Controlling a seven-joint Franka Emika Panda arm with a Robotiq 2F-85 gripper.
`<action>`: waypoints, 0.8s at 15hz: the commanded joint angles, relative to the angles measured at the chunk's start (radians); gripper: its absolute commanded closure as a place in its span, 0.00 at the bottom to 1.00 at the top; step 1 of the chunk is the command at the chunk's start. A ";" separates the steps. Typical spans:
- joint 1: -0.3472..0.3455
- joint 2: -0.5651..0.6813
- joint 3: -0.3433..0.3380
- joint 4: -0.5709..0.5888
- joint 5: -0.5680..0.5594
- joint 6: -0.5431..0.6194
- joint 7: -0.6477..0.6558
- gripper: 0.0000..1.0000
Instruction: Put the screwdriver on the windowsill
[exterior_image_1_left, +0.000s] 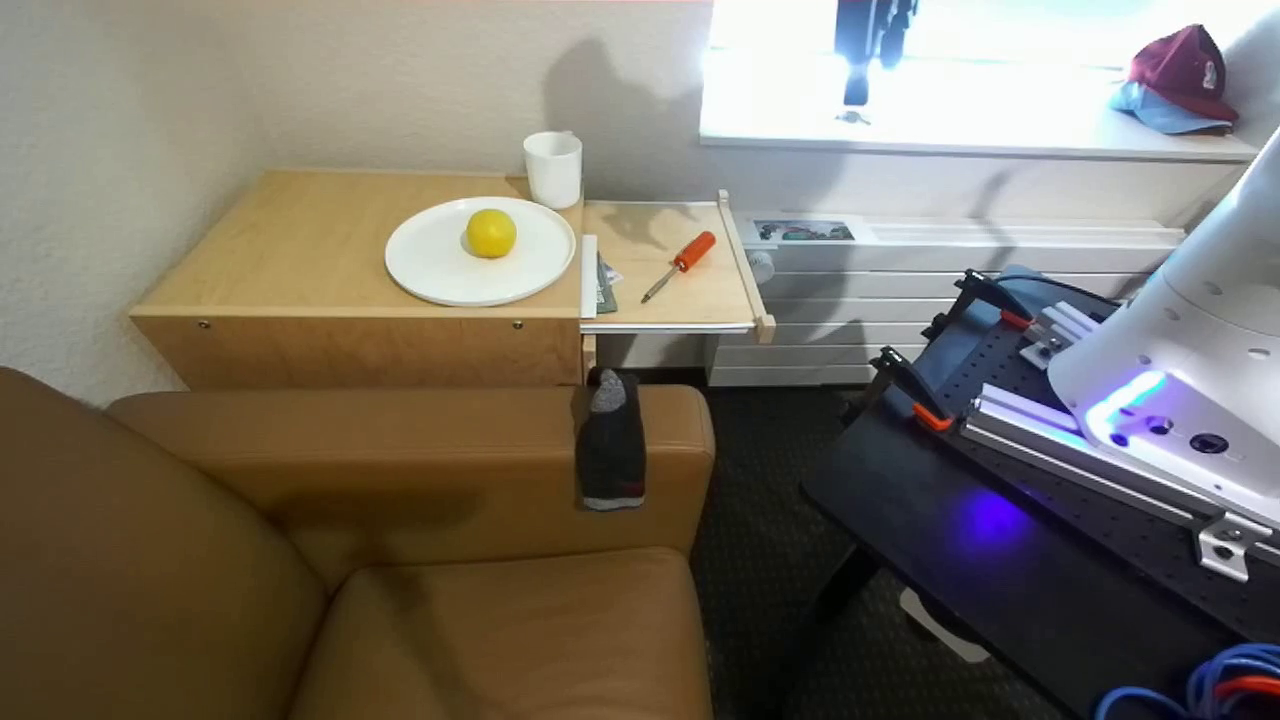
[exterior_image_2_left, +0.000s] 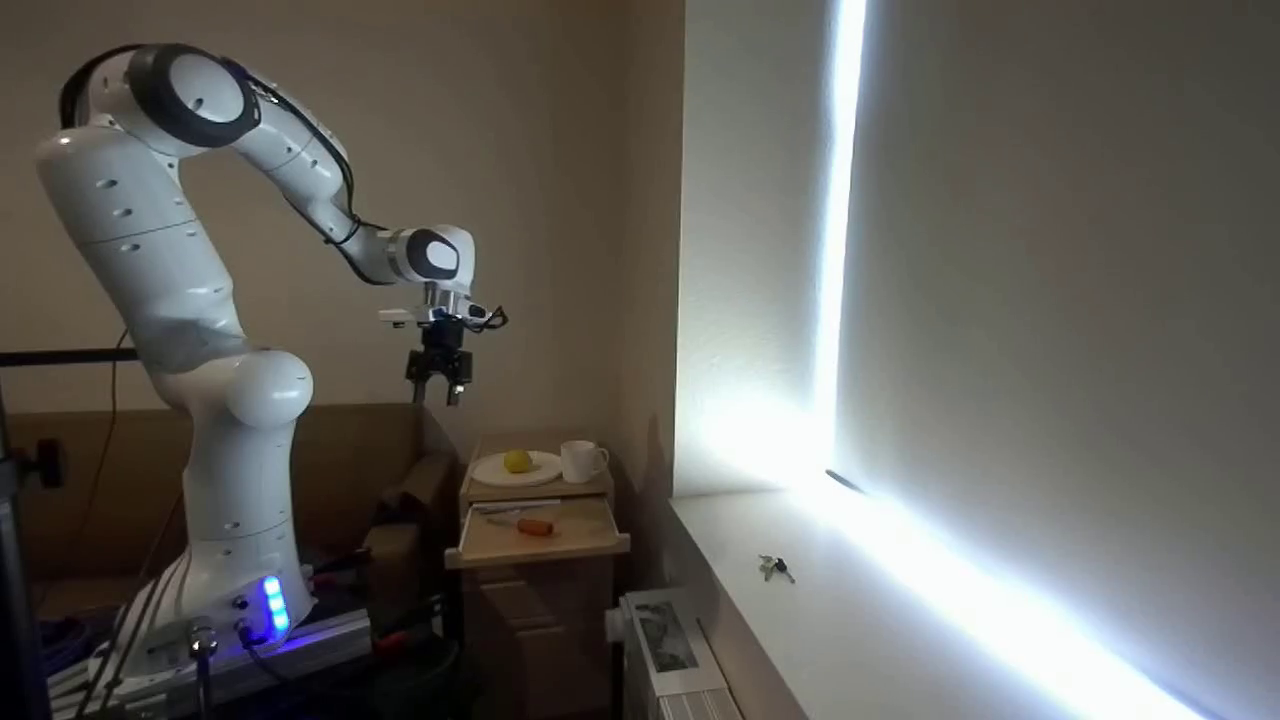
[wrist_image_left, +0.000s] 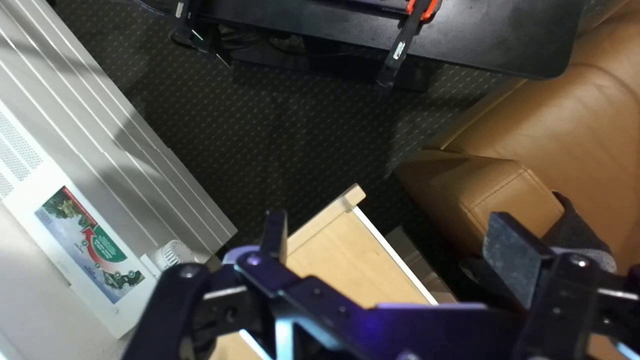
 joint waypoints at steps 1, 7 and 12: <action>-0.018 0.225 0.018 0.116 0.011 0.105 0.170 0.00; -0.018 0.534 -0.036 0.270 0.016 0.222 0.471 0.00; 0.007 0.636 -0.092 0.307 0.076 0.240 0.529 0.00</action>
